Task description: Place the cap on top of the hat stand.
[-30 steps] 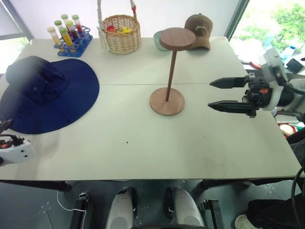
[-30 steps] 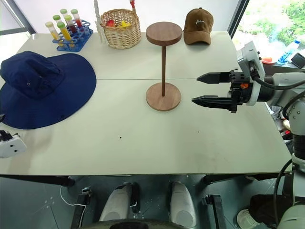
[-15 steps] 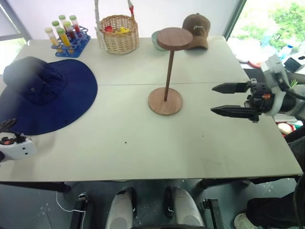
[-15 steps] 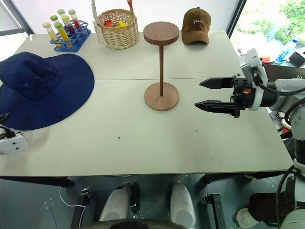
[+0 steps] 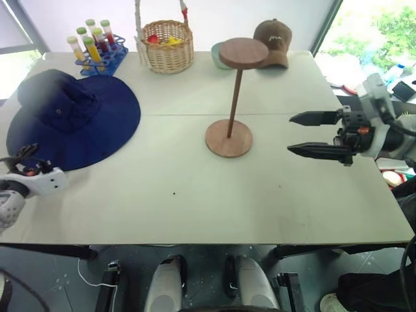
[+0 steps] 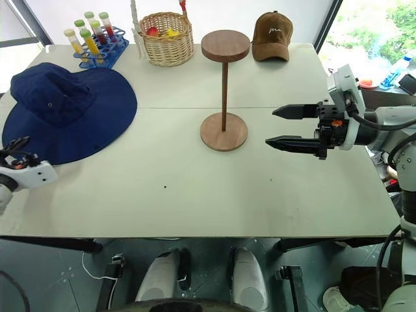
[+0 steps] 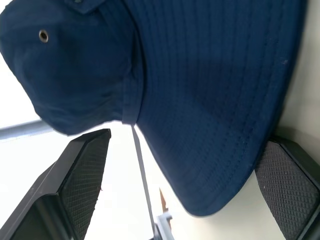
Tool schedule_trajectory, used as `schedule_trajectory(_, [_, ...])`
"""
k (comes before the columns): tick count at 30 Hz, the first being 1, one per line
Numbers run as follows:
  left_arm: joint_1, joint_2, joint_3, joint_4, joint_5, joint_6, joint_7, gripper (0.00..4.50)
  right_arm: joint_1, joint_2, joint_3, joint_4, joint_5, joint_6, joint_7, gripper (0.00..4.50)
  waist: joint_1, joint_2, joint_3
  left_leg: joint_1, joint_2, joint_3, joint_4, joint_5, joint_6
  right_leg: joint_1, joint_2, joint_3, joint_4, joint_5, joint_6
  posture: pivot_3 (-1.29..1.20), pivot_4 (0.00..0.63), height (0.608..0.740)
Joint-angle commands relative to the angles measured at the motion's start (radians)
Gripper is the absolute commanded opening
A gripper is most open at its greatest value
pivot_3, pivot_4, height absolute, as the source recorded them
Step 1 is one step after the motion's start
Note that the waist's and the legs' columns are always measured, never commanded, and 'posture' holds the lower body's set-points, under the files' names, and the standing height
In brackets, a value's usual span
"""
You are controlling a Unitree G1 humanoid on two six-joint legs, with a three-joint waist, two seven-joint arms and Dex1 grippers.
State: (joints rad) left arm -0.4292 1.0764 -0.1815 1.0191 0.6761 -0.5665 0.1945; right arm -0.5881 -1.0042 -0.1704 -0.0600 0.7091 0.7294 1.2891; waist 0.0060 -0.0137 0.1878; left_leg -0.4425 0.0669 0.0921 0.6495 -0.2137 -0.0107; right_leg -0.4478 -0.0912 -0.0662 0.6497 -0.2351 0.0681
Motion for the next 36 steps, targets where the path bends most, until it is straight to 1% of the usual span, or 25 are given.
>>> schedule_trajectory(1, [-0.034, -0.005, -0.007, -0.040, 0.000, -0.011, 0.036, 4.50, -0.021, -0.011, -0.023, -0.018, 0.004, -0.007, -0.005, 4.48, 0.004, 0.000, 0.000, 0.000, 0.000, 0.000, 0.000, 0.000, 0.000, 0.000, 0.000, 0.000, 0.000, 0.000, 0.000, 0.00, 0.150, 0.740])
schedule_trajectory(8, [-0.092, -0.044, -0.035, -0.081, 0.017, 0.015, 0.056, 4.50, -0.020, -0.004, -0.022, -0.030, 0.011, -0.001, -0.023, 4.48, 0.007, 0.000, 0.000, 0.000, 0.000, 0.000, 0.001, 0.000, 0.000, 0.000, 0.000, 0.000, 0.000, 0.000, 0.000, 0.00, 0.150, 0.740])
schedule_trajectory(20, [-0.291, -0.138, -0.124, 0.070, 0.048, 0.071, 0.038, 4.50, -0.003, -0.002, -0.040, -0.067, 0.027, 0.012, -0.058, 4.48, 0.007, -0.001, 0.000, 0.000, 0.000, 0.000, 0.002, 0.000, 0.000, 0.001, 0.001, 0.000, 0.000, 0.001, 0.001, 0.00, 0.150, 0.740])
schedule_trajectory(23, [-0.318, -0.150, -0.138, 0.094, 0.048, 0.069, 0.033, 3.66, 0.002, -0.010, -0.052, -0.080, 0.038, 0.021, -0.064, 4.50, 0.007, -0.001, 0.000, 0.000, 0.000, 0.000, 0.002, 0.000, 0.000, 0.001, 0.001, 0.000, 0.000, 0.001, 0.001, 0.00, 0.150, 0.740])
schedule_trajectory(25, [-0.321, -0.152, -0.141, 0.102, 0.040, 0.061, 0.035, 2.69, 0.007, -0.013, -0.059, -0.087, 0.042, 0.026, -0.066, 4.50, 0.006, -0.001, 0.000, 0.000, 0.000, 0.000, 0.002, 0.000, 0.000, 0.001, 0.001, 0.000, 0.000, 0.001, 0.001, 0.00, 0.150, 0.740])
schedule_trajectory(29, [-0.315, -0.148, -0.132, 0.092, 0.019, 0.049, 0.032, 0.52, 0.010, -0.017, -0.070, -0.093, 0.045, 0.028, -0.073, 4.50, 0.006, -0.001, 0.000, 0.000, 0.000, -0.001, 0.002, 0.000, 0.000, 0.001, 0.001, 0.000, 0.000, 0.001, 0.002, 0.00, 0.150, 0.740])
schedule_trajectory(30, [-0.311, -0.146, -0.129, 0.086, 0.015, 0.046, 0.030, 0.05, 0.009, -0.017, -0.073, -0.095, 0.047, 0.030, -0.075, 4.50, 0.006, -0.001, 0.000, 0.000, 0.000, -0.001, 0.002, 0.000, 0.000, 0.001, 0.001, 0.000, 0.000, 0.001, 0.002, 0.00, 0.150, 0.740])
schedule_trajectory(36, [-0.301, -0.141, -0.124, 0.076, -0.001, 0.043, 0.033, 0.02, -0.002, -0.011, -0.067, -0.092, 0.047, 0.029, -0.083, 4.50, 0.007, -0.001, 0.000, 0.000, 0.000, -0.001, 0.002, 0.000, 0.000, 0.002, 0.001, 0.000, 0.000, 0.001, 0.002, 0.00, 0.150, 0.740])
